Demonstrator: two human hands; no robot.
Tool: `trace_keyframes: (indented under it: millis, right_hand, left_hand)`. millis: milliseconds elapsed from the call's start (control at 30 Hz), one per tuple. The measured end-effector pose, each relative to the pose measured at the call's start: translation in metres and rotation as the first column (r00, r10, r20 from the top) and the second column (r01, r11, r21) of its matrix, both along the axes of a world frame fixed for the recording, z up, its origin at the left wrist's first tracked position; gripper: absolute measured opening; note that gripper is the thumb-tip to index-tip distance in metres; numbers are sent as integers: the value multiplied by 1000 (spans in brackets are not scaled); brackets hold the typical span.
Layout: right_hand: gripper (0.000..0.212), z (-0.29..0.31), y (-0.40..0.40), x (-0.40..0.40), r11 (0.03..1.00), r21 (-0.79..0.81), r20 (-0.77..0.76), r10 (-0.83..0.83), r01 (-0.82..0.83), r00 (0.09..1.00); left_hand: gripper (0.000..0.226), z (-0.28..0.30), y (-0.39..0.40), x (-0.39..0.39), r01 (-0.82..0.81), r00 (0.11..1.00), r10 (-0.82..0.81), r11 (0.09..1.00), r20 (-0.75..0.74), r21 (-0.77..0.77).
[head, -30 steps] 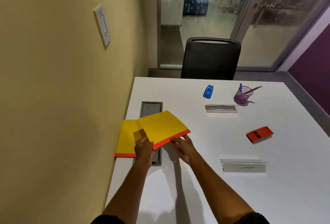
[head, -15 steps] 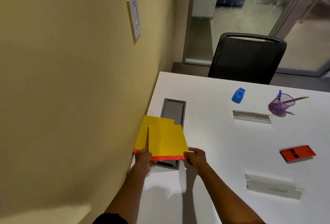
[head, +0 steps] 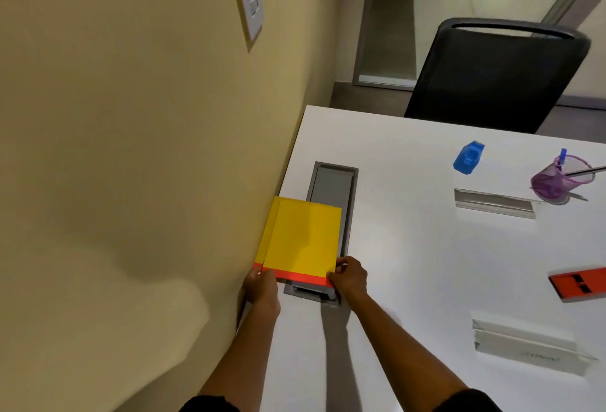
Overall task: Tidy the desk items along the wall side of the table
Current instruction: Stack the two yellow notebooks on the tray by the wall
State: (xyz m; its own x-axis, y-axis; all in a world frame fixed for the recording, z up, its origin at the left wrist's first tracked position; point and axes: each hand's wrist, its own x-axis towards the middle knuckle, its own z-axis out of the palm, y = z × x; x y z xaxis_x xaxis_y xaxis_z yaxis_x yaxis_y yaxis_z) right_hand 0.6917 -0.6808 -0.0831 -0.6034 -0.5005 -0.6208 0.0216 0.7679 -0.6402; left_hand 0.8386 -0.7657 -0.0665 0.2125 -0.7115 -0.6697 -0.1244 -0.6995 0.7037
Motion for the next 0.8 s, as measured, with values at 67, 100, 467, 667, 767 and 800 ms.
trace_keyframes:
  millis: [67,100,467,667,767,800]
  right_hand:
    - [41,-1,-6,2,998,-7,-29,58,-58,998]
    - [41,-3,-9,3,997,-11,-46,81,-81,996]
    - [36,-2,-38,-3,989,-44,-172,134,-144,976]
    - [38,-10,-48,-2,996,-58,-133,64,-72,989]
    - [38,-10,-52,-6,994,-88,-129,49,-60,990]
    - [39,-9,-55,-8,994,-92,-129,50,-62,990]
  left_hand:
    - [28,2,-1,-1,19,1000,-19,1000,-20,9]
    - [31,3,-1,-1,31,999,-31,999,-35,9]
    - [55,-8,5,-17,-87,989,94,994,-117,60]
    - [45,-11,-2,-23,-222,962,236,969,-141,105]
    - [47,-10,-6,-26,-226,949,252,963,-190,147]
    - [49,-9,-8,-28,-223,944,253,963,-211,154]
